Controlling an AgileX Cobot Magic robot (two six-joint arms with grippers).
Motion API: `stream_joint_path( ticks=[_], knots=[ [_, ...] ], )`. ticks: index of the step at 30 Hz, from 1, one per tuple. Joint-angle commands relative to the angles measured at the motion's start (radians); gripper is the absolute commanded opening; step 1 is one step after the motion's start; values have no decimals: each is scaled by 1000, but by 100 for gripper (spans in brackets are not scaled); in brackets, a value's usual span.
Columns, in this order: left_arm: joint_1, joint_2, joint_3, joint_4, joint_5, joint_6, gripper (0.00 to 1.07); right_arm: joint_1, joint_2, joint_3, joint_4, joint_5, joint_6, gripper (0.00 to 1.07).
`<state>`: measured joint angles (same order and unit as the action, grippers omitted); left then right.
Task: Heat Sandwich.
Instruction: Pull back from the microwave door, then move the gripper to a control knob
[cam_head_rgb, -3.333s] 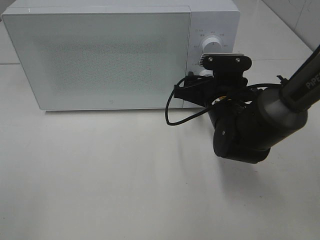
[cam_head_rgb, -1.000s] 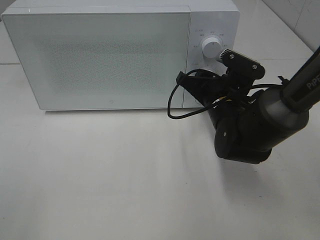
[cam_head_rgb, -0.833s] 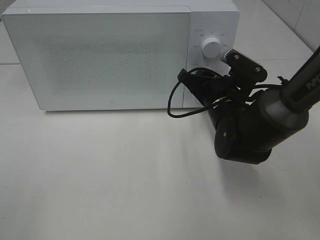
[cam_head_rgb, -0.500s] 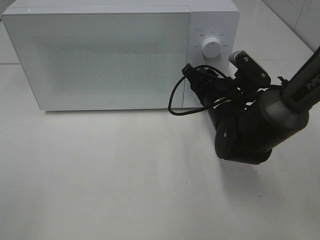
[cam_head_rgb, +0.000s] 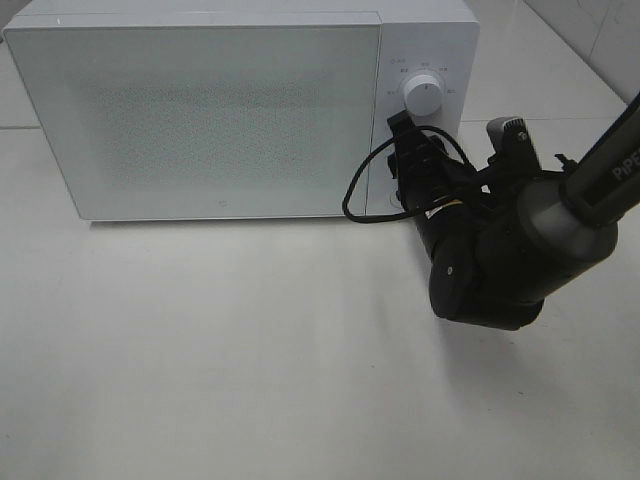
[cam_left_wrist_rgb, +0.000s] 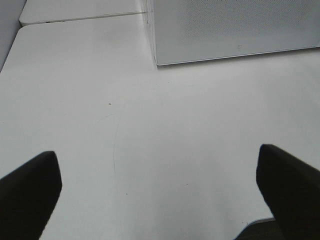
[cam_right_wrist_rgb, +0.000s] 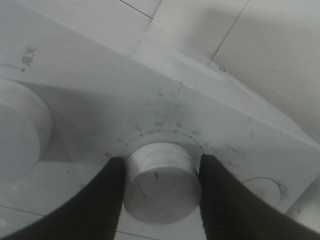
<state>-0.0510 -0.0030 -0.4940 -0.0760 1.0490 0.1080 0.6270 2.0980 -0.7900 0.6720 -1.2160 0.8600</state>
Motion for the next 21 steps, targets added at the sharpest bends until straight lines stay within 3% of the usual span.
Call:
stream_joint_path(
  ticks=[1, 21],
  knots=[
    [3, -23, 2, -8, -12, -7, 100, 1, -3, -19, -53, -140, 132, 24],
    [3, -23, 2, -8, -12, -7, 100, 1, -3, -19, -12, -140, 717, 25]
  ],
)
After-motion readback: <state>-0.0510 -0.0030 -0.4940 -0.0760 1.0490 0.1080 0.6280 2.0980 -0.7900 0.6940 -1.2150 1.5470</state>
